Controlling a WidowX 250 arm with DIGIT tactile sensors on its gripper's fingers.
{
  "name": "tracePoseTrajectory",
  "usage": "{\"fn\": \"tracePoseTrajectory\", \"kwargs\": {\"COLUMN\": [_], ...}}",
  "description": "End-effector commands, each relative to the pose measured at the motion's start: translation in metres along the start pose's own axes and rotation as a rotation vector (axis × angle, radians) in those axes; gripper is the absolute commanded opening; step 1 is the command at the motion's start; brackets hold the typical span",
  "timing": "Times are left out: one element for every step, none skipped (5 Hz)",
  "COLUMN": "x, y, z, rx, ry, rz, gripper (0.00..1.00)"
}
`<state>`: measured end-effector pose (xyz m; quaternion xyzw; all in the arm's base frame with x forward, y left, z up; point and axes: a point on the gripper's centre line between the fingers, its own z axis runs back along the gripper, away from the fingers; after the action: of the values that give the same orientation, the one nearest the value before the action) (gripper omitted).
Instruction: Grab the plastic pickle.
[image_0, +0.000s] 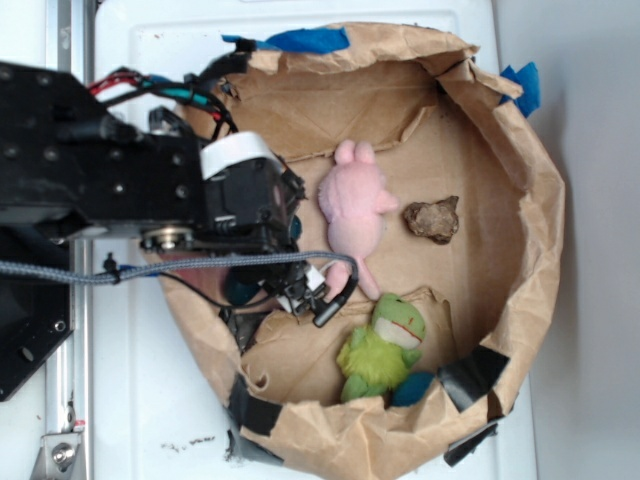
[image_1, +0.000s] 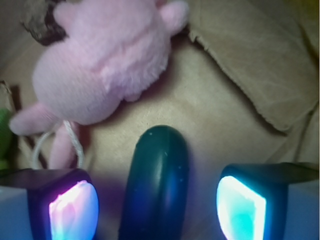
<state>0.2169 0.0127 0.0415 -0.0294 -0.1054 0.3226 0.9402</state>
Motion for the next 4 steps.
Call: {"fn": "tracePoseTrajectory", "kwargs": {"x": [-0.009,-0.0141,-0.0134,-0.0107], "y": [0.0102,0.0148,0.0175,0.0177], "z": [-0.0143,-0.0122,-0.0106,-0.0076], "rx": [0.014,0.013,0.011,0.009], "ry": [-0.011,-0.01,-0.017,-0.014], "rz": [-0.02,-0.018,-0.01,-0.002], "gripper": [0.0,0.0,0.0,0.0]}}
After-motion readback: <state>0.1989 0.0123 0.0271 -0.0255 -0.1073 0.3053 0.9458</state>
